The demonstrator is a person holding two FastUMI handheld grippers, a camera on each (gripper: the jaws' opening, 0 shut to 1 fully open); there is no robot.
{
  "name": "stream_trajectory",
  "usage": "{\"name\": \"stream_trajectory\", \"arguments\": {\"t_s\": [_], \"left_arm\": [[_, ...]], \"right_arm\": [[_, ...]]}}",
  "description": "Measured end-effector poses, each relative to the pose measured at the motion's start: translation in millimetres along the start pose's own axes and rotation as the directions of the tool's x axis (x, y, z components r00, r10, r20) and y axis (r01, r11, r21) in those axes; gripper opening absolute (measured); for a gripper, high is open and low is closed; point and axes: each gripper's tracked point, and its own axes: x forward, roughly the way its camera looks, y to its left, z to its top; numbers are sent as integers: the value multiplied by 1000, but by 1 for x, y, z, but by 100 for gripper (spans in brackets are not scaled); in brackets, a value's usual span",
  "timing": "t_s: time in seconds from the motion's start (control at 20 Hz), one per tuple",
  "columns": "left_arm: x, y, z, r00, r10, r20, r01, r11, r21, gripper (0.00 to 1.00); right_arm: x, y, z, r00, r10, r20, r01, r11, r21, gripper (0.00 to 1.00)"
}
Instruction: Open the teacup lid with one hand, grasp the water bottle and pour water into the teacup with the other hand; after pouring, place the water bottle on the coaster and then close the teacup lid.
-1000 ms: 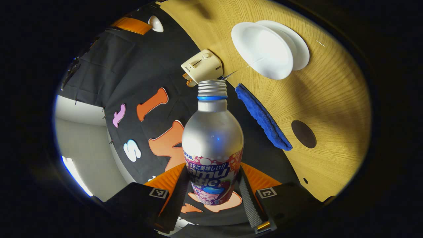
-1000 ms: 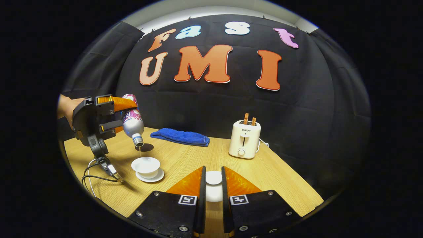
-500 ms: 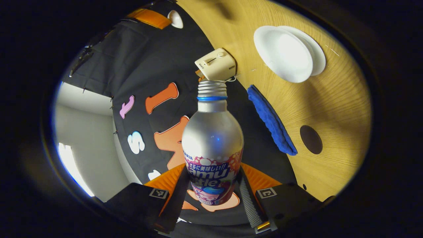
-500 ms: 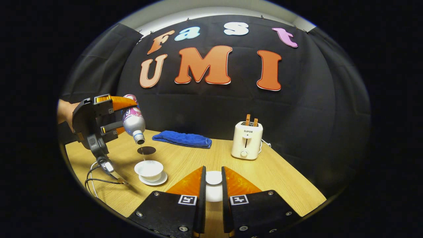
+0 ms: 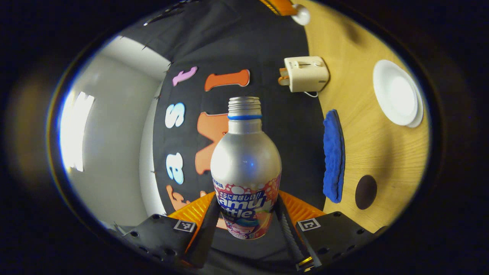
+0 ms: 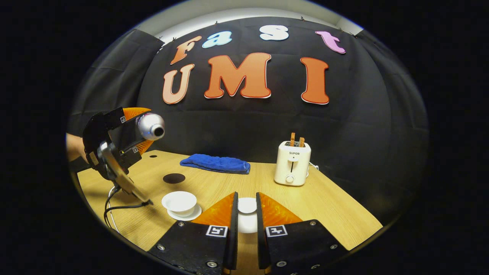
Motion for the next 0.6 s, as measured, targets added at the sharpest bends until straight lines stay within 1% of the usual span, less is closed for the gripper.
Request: {"name": "stream_trajectory", "arguments": {"t_s": [0.05, 0.1, 0.15, 0.25, 0.3, 0.4, 0.5, 0.55, 0.6], "left_arm": [[0, 5, -2, 1000, 16, -14, -17, 998, -64, 81], [1, 11, -2, 999, 32, -17, -34, 992, -120, 85], [2, 15, 0, 999, 47, -20, -50, 985, -164, 85], [10, 27, -3, 997, 72, -40, -80, 961, -264, 77], [12, 32, -5, 995, 82, -56, -95, 942, -323, 81], [16, 43, -15, 991, 96, -94, -128, 888, -442, 81], [19, 50, -25, 987, 95, -132, -154, 814, -560, 81], [20, 48, -25, 988, 80, -131, -145, 772, -619, 81], [20, 49, -27, 985, 79, -153, -161, 730, -664, 81]], "right_arm": [[1, 2, 0, 1000, 2, -2, -2, 1000, 0, 22], [3, 5, 0, 1000, 6, -3, -6, 1000, 1, 22], [5, 9, 1, 1000, 11, -4, -11, 1000, 4, 22], [7, 15, 3, 1000, 20, -4, -20, 1000, 5, 22], [8, 18, 4, 1000, 23, -1, -23, 1000, 2, 22], [11, 25, 6, 1000, 31, 1, -31, 1000, -3, 22], [13, 31, 8, 999, 37, 4, -37, 999, -5, 22], [14, 34, 10, 999, 40, 4, -40, 999, -5, 22], [15, 37, 11, 999, 45, 5, -45, 999, -4, 22]]}}
